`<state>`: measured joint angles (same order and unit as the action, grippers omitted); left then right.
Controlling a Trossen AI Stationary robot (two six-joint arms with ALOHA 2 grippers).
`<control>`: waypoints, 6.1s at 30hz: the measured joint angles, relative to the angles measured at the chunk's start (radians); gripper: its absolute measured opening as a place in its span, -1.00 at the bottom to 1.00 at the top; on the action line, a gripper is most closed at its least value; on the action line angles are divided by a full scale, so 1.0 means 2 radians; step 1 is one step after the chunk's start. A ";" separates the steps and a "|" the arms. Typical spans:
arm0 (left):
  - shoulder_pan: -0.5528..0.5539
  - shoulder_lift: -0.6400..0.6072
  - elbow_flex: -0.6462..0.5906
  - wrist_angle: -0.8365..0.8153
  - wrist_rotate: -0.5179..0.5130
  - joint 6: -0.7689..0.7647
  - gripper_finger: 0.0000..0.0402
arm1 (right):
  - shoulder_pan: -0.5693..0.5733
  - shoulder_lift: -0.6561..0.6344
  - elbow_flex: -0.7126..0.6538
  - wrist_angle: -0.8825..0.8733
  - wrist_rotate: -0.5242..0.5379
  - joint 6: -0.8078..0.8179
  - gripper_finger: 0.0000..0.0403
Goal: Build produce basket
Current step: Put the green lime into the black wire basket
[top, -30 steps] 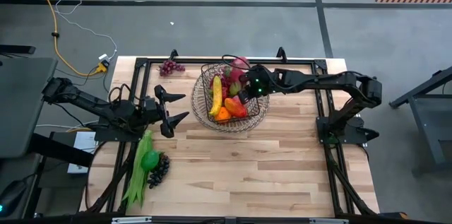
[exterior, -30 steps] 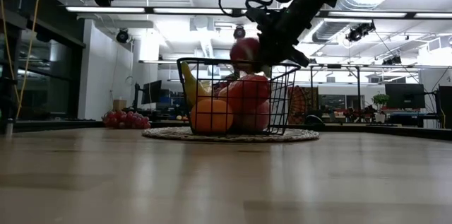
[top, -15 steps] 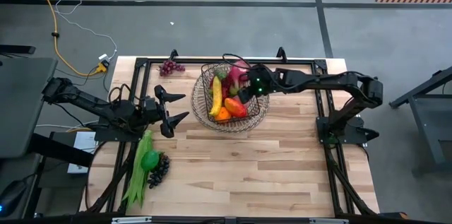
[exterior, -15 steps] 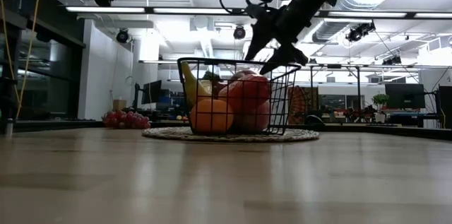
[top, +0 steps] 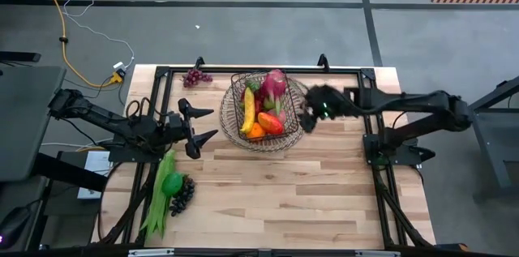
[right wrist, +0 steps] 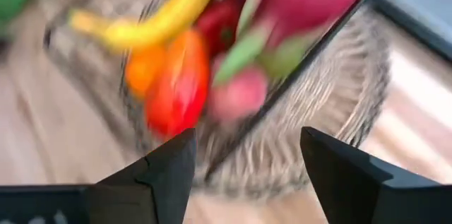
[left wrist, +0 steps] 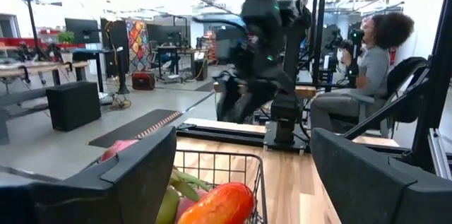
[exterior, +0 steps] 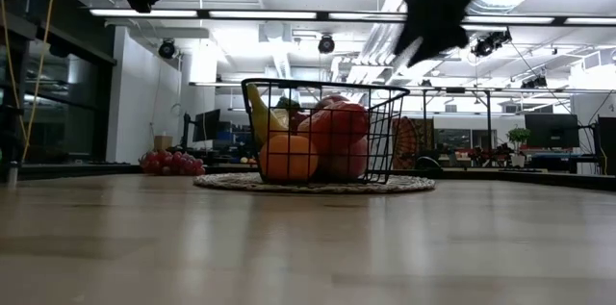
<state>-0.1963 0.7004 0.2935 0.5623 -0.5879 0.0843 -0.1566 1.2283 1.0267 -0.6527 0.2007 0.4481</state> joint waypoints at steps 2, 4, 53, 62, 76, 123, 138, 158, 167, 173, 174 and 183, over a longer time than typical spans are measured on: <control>0.000 0.000 0.000 0.001 0.000 -0.001 0.57 | 0.021 -0.022 -0.047 0.014 -0.013 0.006 0.21; 0.000 0.000 0.000 0.001 0.000 -0.006 0.57 | 0.043 -0.047 -0.104 0.043 -0.011 0.023 0.21; 0.000 0.020 0.014 -0.033 0.025 -0.001 0.57 | 0.114 -0.111 -0.308 0.594 0.002 -0.231 0.17; -0.001 0.020 0.014 -0.035 0.024 -0.002 0.57 | 0.114 -0.111 -0.308 0.583 0.018 -0.262 -0.75; -0.001 0.020 0.014 -0.048 0.016 -0.019 0.57 | 0.114 -0.110 -0.308 0.575 0.020 -0.279 -0.99; -0.088 0.114 0.221 -0.691 0.164 -0.646 0.82 | 0.114 -0.110 -0.308 0.575 0.020 -0.267 -1.00; -0.258 0.160 0.221 -0.810 0.196 -0.956 0.82 | 0.114 -0.110 -0.308 0.571 0.020 -0.267 -1.00; -0.305 0.230 0.221 -0.814 0.225 -1.017 0.82 | 0.114 -0.110 -0.308 0.565 0.020 -0.267 -1.00; -0.305 0.249 0.221 -0.812 0.247 -1.001 0.82 | 0.114 -0.110 -0.308 0.565 0.020 -0.267 -1.00; -0.305 0.249 0.221 -0.813 0.247 -1.000 0.81 | 0.114 -0.110 -0.308 0.565 0.020 -0.267 -1.00; -0.305 0.249 0.221 -0.812 0.247 -1.000 0.81 | 0.114 -0.110 -0.308 0.565 0.020 -0.267 -1.00; -0.305 0.249 0.221 -0.810 0.253 -0.992 0.51 | 0.114 -0.110 -0.308 0.566 0.020 -0.267 -1.00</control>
<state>-0.8055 1.1979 0.7357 -1.0584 -0.0818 -1.8995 0.0719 1.0077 0.4103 0.4786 0.2401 -0.0864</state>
